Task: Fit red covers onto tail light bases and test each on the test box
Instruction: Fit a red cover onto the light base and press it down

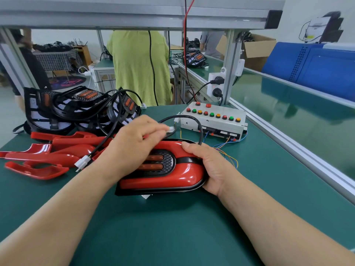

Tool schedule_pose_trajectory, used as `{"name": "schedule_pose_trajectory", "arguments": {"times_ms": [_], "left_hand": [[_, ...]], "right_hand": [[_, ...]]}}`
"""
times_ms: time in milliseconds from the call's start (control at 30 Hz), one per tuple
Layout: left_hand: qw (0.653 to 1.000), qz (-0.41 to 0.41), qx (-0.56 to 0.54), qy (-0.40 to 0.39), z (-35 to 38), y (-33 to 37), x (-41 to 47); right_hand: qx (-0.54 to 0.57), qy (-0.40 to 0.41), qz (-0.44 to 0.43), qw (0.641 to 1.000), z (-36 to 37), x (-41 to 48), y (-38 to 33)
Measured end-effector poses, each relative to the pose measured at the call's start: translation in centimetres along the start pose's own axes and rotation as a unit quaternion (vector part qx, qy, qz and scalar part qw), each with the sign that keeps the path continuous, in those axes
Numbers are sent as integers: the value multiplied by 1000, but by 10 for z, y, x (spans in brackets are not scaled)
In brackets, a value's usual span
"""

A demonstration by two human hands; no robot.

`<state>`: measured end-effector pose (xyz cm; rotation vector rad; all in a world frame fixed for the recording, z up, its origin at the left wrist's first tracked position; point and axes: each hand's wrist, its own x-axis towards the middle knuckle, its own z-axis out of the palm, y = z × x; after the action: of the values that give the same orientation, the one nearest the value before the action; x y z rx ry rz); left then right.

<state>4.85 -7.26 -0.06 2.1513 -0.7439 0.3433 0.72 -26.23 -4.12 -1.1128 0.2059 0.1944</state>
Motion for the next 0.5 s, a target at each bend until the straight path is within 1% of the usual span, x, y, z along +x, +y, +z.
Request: {"name": "schedule_pose_trajectory", "arguments": {"times_ms": [33, 100, 133, 167, 233, 300, 367, 500], "left_hand": [[999, -33, -17, 38, -4, -2, 2], [984, -131, -62, 102, -17, -8, 6], [971, -187, -95, 116, -23, -11, 7], [958, -237, -118, 108, -30, -16, 7], [942, -309, -124, 37, -36, -23, 2], [925, -340, -156, -58, -36, -26, -4], [909, -345, -203, -117, -35, -25, -8], [888, -333, -264, -176, -34, -30, -9]], "right_hand": [[-4, -2, 0, 1000, -1, 0, 0], [-5, 2, -1, 1000, -2, -3, -1], [-2, 5, -2, 1000, -2, -3, -1], [0, 8, -3, 1000, -3, -4, -2], [-4, 14, -5, 1000, -3, -5, -2], [-8, 15, -8, 1000, -2, -6, -2], [-7, 15, -12, 1000, -2, -7, -2], [-4, 20, -16, 1000, -3, -9, -4]]}}
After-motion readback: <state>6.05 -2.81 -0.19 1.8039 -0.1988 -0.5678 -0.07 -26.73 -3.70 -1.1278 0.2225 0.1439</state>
